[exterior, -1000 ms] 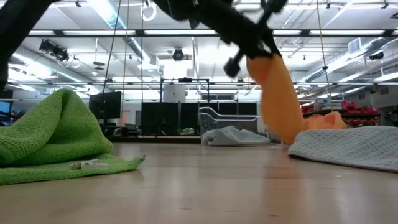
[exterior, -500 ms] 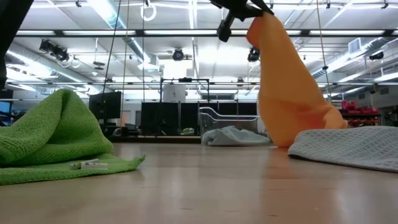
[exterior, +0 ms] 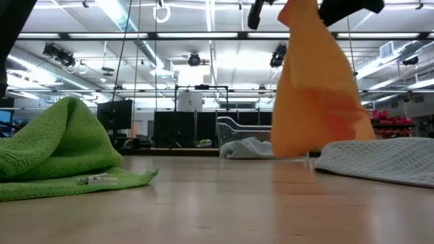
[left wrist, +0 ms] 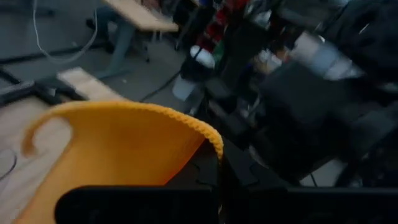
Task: Fold microfiber towels
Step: Fold the orange microfiber cloth
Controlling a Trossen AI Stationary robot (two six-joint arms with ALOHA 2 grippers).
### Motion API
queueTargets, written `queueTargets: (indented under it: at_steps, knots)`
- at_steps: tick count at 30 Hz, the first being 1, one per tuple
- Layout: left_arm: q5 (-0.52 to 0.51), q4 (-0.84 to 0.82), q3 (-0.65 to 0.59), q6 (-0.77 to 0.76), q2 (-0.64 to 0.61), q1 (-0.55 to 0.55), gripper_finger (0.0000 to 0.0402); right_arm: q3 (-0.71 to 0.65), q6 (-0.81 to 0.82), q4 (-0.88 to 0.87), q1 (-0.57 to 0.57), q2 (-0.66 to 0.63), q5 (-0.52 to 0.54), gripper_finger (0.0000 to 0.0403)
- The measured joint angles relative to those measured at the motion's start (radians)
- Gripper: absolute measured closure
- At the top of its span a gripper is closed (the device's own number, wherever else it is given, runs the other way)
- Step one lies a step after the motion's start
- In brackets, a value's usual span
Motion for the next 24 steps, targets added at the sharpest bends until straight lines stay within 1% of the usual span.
queueTargets:
  at_steps: [2,6,10,14,16,21,24]
  knots:
    - [0.037,-0.017,0.0,0.013,0.001,0.003,0.0398,0.0,0.0,0.04,-0.022,0.027,0.014,0.0284]
    - [0.061,-0.048,0.0,0.055,0.001,0.013,0.0398,0.0,0.037,0.082,-0.04,0.068,0.004,0.0284]
    - [0.102,-0.077,0.0,0.082,0.001,0.041,0.0399,0.0,0.108,0.115,-0.013,0.079,-0.005,0.0284]
    - [0.099,-0.105,0.0,0.117,0.001,0.075,0.0399,0.0,0.165,0.149,0.02,0.077,-0.001,0.0292]
    - [0.099,-0.1,0.0,0.131,0.001,0.086,0.0399,0.0,0.163,0.169,0.032,0.086,-0.002,0.0299]
    - [0.117,-0.103,0.0,0.138,0.001,0.107,0.0399,0.0,0.098,0.247,0.059,0.097,-0.031,0.0321]
    - [0.123,-0.095,0.0,0.139,0.001,0.112,0.0399,0.0,0.081,0.253,0.032,0.097,-0.037,0.0334]
